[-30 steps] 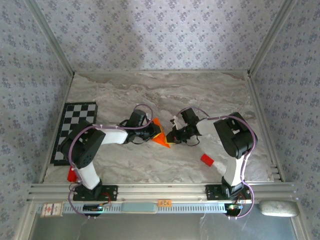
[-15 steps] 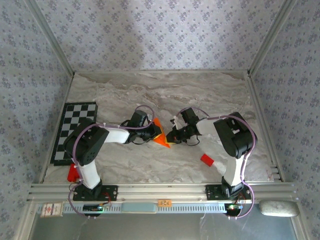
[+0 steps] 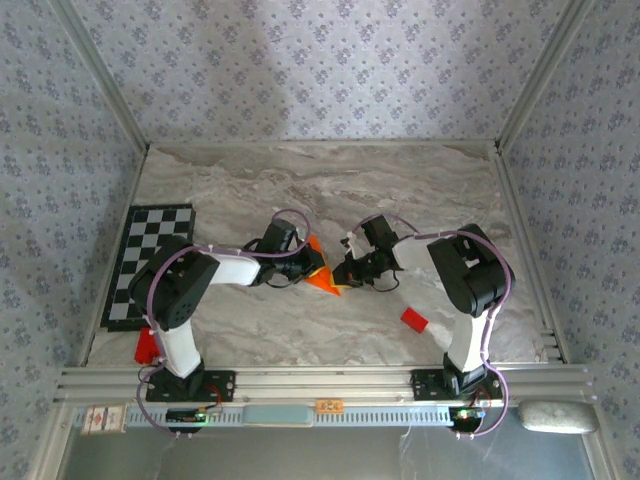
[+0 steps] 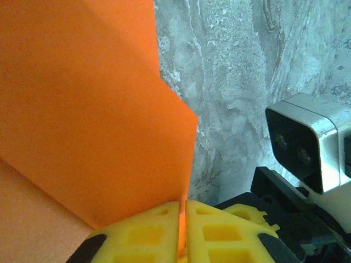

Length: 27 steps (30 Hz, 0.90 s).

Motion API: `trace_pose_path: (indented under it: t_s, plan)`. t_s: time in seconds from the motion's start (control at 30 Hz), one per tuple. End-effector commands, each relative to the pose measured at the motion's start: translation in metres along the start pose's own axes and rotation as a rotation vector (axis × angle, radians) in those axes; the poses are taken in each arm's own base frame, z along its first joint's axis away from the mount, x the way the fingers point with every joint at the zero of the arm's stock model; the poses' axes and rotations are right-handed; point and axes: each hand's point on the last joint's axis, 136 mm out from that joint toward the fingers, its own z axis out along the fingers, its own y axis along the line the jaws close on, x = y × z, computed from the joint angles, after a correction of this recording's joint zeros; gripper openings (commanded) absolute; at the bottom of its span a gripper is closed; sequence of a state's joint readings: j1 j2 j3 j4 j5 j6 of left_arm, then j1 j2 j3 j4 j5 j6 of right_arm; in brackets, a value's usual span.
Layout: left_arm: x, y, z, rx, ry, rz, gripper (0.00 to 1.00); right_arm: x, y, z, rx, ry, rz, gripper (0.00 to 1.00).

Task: Fold a paper plane with a square sheet of paper (pick it up from the middle)
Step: Fourth fold the wing at the center of the table.

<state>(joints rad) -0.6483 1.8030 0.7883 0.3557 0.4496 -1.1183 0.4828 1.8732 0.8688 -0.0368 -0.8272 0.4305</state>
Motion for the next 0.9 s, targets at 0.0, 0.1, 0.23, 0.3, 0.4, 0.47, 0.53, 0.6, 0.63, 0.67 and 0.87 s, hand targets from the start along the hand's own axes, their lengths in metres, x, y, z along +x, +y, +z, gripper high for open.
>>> trace_pose_path:
  t_s: [0.0,0.1,0.23,0.3,0.4,0.47,0.53,0.6,0.63,0.67,0.87]
  plan:
    - [-0.002,-0.012,-0.001,0.025,-0.001,0.027,0.11,0.016,-0.051,-0.003,0.172,0.017,0.134,0.02]
    - [-0.001,-0.015,-0.006,0.036,-0.010,0.033,0.11,0.016,-0.054,-0.004,0.175,0.015,0.151,0.01]
    - [0.000,-0.016,-0.013,0.043,-0.025,0.038,0.12,0.016,-0.056,-0.005,0.179,0.011,0.165,0.01]
    - [0.000,-0.012,-0.015,0.030,-0.031,0.033,0.12,0.016,-0.056,-0.005,0.182,0.012,0.170,0.01]
    - [0.001,-0.008,-0.012,0.020,-0.027,0.030,0.12,0.016,-0.058,-0.005,0.182,0.014,0.174,0.01]
    - [0.000,-0.008,-0.009,0.020,-0.022,0.026,0.11,0.015,-0.057,-0.004,0.182,0.013,0.174,0.01]
    - [0.000,-0.006,-0.005,0.013,-0.018,0.022,0.11,0.016,-0.058,-0.004,0.183,0.015,0.176,0.01]
    - [-0.001,-0.005,-0.002,0.008,-0.012,0.020,0.10,0.016,-0.058,-0.005,0.184,0.016,0.179,0.02]
    - [-0.001,-0.004,-0.001,0.005,-0.011,0.018,0.11,0.016,-0.058,-0.005,0.185,0.017,0.179,0.02]
    - [-0.001,-0.003,0.001,0.004,-0.008,0.016,0.10,0.016,-0.058,-0.005,0.186,0.017,0.179,0.02]
    - [-0.002,-0.002,0.004,-0.003,-0.004,0.012,0.10,0.017,-0.058,-0.005,0.189,0.021,0.184,0.02]
